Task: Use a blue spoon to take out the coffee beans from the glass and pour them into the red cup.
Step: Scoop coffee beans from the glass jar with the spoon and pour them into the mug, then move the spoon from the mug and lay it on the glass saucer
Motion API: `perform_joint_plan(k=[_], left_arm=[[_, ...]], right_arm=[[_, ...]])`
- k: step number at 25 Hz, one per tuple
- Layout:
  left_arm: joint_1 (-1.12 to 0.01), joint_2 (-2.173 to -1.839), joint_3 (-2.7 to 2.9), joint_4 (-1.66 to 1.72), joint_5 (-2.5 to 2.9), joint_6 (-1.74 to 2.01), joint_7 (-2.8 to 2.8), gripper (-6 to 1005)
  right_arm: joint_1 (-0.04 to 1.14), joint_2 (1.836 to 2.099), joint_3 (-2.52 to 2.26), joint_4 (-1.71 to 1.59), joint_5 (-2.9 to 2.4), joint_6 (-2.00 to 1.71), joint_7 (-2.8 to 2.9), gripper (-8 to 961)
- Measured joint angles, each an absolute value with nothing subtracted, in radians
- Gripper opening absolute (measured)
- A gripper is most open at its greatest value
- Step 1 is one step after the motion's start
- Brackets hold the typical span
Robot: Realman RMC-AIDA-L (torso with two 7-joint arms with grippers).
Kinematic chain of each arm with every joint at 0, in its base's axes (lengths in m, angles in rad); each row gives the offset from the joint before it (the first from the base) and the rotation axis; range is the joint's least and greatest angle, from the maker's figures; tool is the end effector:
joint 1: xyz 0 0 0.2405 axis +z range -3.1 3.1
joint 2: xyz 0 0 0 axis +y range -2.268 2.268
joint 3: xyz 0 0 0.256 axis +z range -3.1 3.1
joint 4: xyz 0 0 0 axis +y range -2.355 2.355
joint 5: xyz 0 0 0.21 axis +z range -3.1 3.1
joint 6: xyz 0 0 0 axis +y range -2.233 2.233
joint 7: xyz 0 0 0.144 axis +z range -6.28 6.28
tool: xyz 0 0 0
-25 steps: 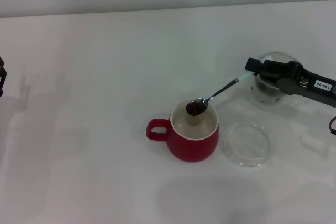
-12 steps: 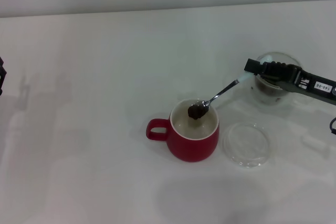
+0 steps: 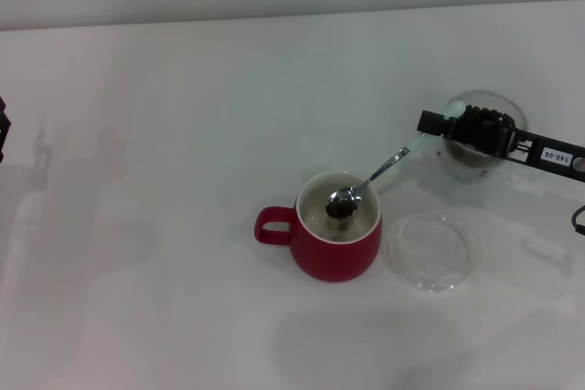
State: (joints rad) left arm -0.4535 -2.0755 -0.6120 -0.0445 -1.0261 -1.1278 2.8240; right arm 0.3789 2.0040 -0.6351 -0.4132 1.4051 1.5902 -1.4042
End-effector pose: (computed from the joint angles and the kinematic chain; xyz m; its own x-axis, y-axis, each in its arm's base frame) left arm -0.3523 0.3238 -0.0141 0.6710 0.0772 0.7374 0.7391 -0.1491 -0.6569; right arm 0.3146 0.2875 0.0178 0.1984 -0.6757 -0.7100 -0.8454 -0.4845 0.2249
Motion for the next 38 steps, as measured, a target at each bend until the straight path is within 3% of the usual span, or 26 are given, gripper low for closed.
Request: perform_joint_plan(k=[24, 38], left_arm=[[-0.455, -2.077, -0.612, -0.045, -1.028, -1.127, 2.824, 560], [-0.458, -2.078, -0.612, -0.045, -1.029, -1.127, 2.824, 561]], right_arm=[[0.381, 2.005, -0.648, -0.417, 1.412, 1.611, -1.667, 148], [0.35, 1.995, -0.628, -0.406, 1.551, 1.651, -1.475, 148]])
